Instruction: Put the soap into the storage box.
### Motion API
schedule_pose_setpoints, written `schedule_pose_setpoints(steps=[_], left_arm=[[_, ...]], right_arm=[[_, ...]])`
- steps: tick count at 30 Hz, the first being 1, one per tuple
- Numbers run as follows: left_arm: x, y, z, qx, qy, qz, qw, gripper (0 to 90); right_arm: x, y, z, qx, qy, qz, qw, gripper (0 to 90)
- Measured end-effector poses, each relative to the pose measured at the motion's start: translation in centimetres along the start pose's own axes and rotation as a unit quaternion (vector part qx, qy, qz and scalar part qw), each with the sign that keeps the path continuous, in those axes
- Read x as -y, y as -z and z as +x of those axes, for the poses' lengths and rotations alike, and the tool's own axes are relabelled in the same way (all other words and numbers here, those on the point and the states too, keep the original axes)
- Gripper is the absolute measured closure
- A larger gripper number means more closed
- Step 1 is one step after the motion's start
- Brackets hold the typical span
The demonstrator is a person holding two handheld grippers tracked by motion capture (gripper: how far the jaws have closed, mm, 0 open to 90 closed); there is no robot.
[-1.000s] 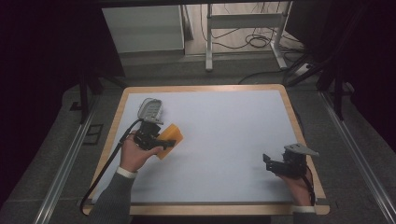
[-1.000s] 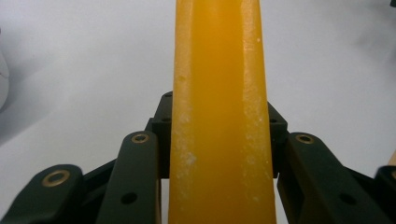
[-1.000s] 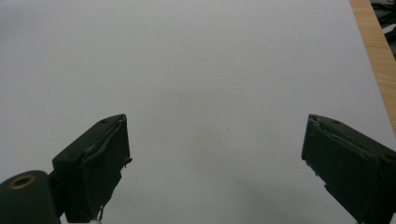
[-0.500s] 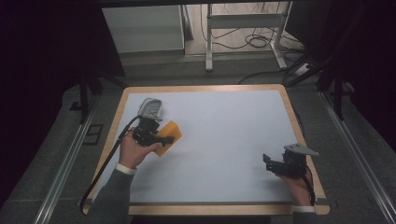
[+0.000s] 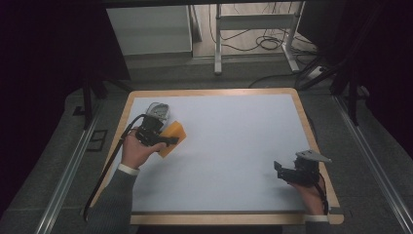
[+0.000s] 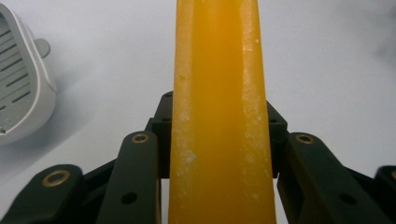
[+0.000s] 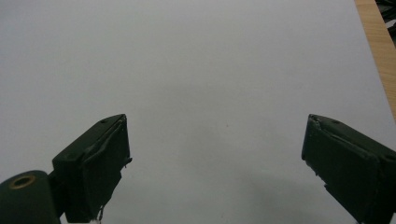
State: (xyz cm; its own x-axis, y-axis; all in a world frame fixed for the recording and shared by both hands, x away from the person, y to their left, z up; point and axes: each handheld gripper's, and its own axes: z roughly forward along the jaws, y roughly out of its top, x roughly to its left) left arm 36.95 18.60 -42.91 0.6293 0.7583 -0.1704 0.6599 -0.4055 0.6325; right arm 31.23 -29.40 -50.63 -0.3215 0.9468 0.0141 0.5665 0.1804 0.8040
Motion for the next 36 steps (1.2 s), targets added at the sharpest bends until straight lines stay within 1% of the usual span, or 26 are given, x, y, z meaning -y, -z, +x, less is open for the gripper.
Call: schedule_pose_setpoints(steps=[3, 4, 6, 9, 14, 20, 25, 27, 28, 30, 34, 36], left_arm=[[-0.1, 0.1, 0.5, 0.007, 0.001, -0.001, 1.0, 61.0], [-0.2, 0.1, 0.6, 0.012, 0.001, -0.002, 0.9999, 61.0], [-0.3, 0.2, 1.1, 0.022, 0.006, -0.004, 0.9997, 61.0], [-0.4, 0.4, 1.9, 0.025, 0.009, -0.005, 0.9996, 61.0], [-0.6, 0.7, 3.0, 0.024, 0.017, -0.006, 0.9996, 61.1], [-0.8, 0.9, 4.5, 0.023, 0.031, -0.005, 0.9992, 61.0], [-1.0, 0.9, 5.2, 0.018, 0.036, -0.003, 0.9992, 61.1], [-1.1, 0.8, 5.5, 0.02, 0.041, -0.005, 0.9989, 61.0], [-1.1, 0.8, 5.7, 0.021, 0.04, -0.003, 0.999, 61.0], [-1.1, 0.7, 6.0, 0.022, 0.045, -0.003, 0.9987, 61.1], [-1.2, 0.7, 6.6, 0.015, 0.053, -0.001, 0.9985, 61.1], [-1.2, 0.8, 6.9, 0.016, 0.058, -0.003, 0.9982, 61.1]], right_arm=[[0.0, 0.0, 0.0, 0.001, -0.001, 0.0, 1.0, 7.8], [0.0, 0.0, 0.0, 0.001, -0.001, 0.0, 1.0, 7.7], [0.0, 0.0, 0.0, 0.001, -0.001, 0.0, 1.0, 7.7], [0.0, 0.0, 0.0, 0.001, -0.001, 0.002, 1.0, 7.8], [0.0, -0.1, 0.0, 0.002, -0.001, 0.003, 1.0, 7.7], [0.1, -0.1, -0.1, 0.004, -0.003, 0.005, 1.0, 7.8], [0.0, 0.0, -0.3, 0.005, -0.005, 0.003, 1.0, 7.8], [0.1, 0.0, -0.3, 0.006, -0.006, 0.003, 1.0, 7.8], [0.1, 0.0, -0.3, 0.007, -0.006, 0.003, 1.0, 7.7], [0.1, -0.1, -0.2, 0.007, -0.005, 0.005, 0.9999, 7.7], [0.1, -0.1, -0.1, 0.007, -0.004, 0.007, 0.9999, 7.8], [0.1, -0.2, -0.2, 0.009, -0.006, 0.008, 0.9999, 7.7]])
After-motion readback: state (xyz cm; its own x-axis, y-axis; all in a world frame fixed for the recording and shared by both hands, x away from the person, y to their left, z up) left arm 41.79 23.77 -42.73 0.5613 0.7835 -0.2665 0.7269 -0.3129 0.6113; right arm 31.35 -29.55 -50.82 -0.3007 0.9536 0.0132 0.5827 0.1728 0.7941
